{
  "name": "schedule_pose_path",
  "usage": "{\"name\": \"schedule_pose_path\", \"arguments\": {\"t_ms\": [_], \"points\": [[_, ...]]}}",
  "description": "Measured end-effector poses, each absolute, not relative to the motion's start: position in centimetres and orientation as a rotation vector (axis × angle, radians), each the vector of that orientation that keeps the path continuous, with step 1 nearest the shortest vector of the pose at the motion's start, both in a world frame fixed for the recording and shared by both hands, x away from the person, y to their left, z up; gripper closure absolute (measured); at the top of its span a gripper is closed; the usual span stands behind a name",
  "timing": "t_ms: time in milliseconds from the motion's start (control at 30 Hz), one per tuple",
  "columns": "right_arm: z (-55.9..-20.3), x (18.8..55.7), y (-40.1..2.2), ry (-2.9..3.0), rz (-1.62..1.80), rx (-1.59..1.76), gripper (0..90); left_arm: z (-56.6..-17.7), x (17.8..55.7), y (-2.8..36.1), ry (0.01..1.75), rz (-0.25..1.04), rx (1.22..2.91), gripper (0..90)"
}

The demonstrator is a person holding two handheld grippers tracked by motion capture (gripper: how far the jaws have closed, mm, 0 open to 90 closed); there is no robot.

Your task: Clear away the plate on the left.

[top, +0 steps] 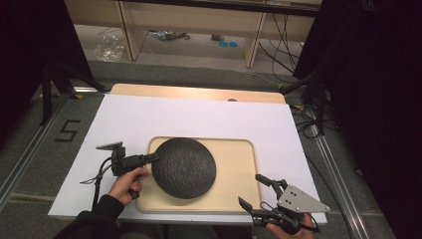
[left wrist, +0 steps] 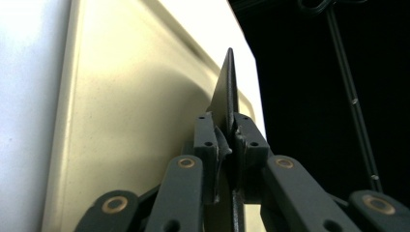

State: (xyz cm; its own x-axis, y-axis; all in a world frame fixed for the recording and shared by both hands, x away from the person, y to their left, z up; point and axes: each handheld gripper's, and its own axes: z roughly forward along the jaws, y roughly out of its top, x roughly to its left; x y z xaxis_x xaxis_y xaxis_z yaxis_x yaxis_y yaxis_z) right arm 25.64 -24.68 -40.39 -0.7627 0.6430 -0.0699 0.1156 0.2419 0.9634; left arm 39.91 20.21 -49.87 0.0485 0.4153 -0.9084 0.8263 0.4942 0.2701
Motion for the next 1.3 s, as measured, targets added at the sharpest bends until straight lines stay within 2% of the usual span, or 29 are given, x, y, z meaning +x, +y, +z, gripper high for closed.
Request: {"name": "schedule_pose_path", "arguments": {"t_ms": [267,867,933,1233,1300], "points": [[-40.3,25.6,-24.7,2.071,1.541,0.690,20.9,-50.7,40.1,18.8,1.578,-0.445,1.195,79.9],[-40.4,25.6,-24.6,2.070,1.542,0.689,20.9,-51.5,40.6,17.1,1.576,-0.486,1.270,72.6],[-40.4,25.6,-24.6,2.074,1.544,0.687,20.9,-51.9,40.7,17.0,1.535,-0.470,1.309,72.2],[-40.4,25.6,-24.6,2.073,1.542,0.685,20.9,-51.8,40.7,16.6,1.547,-0.472,1.290,70.7],[-40.4,25.6,-24.6,2.072,1.546,0.693,20.9,-51.8,40.8,16.5,1.527,-0.467,1.296,67.4]]}}
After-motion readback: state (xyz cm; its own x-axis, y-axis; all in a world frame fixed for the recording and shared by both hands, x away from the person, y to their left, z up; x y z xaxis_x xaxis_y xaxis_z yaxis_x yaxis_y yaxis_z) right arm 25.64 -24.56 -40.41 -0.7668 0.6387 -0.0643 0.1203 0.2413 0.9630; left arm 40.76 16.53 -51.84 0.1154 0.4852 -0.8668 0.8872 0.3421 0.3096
